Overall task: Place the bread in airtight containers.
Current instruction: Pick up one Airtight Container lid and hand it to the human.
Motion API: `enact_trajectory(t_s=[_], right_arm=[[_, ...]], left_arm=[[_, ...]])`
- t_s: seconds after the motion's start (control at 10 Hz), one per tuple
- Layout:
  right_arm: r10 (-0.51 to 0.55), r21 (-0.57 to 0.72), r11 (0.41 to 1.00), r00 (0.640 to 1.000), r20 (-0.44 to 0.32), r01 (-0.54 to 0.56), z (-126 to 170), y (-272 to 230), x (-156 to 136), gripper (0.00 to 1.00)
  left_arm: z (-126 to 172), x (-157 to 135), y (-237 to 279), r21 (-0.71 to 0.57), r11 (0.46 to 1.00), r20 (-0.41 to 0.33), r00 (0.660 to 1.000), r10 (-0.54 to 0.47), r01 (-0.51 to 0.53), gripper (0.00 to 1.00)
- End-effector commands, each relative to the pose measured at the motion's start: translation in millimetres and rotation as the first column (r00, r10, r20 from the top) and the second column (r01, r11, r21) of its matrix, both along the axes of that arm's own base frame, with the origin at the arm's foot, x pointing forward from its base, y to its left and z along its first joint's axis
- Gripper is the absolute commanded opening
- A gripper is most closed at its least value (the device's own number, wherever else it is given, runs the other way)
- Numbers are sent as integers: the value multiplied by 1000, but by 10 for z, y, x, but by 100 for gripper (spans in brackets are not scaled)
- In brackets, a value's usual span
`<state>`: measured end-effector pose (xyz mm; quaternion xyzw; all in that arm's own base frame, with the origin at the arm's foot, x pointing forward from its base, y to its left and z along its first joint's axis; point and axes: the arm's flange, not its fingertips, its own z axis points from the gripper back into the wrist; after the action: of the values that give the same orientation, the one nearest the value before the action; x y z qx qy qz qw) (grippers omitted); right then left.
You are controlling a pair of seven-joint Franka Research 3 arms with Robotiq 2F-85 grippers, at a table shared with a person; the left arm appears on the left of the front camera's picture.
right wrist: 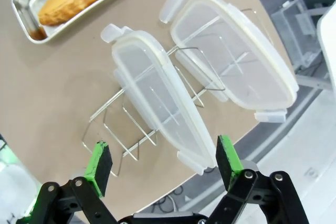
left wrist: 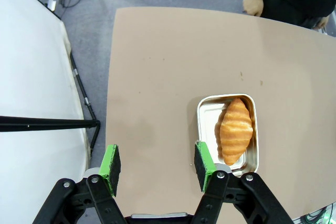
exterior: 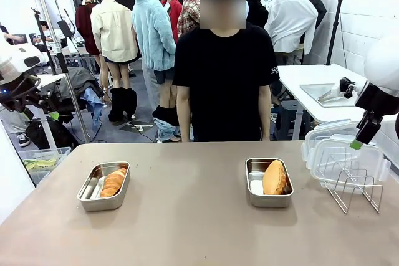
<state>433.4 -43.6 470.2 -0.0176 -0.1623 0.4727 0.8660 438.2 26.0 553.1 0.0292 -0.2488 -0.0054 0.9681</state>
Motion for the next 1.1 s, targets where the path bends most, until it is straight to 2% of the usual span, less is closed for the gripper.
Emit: enact_trajectory(t_s=[0.0,0.2,0.4,1.0], right_arm=[[76,1,997,997,-28,-76,-85,-21,114,98],[71,-3,997,994,-87,-71,-149,-82,268,98],[60,1,998,992,-115,-60,-224,-110,396,98],[148,25,989,968,-201,-146,-363,-69,564,98]], left_arm=[[9,-9,-4,-3,1000,3,1000,19,-19,74],[9,-9,-4,-3,1000,3,1000,19,-19,74],[9,-9,-4,-3,1000,3,1000,19,-19,74],[9,-9,-4,-3,1000,3,1000,19,-19,74]])
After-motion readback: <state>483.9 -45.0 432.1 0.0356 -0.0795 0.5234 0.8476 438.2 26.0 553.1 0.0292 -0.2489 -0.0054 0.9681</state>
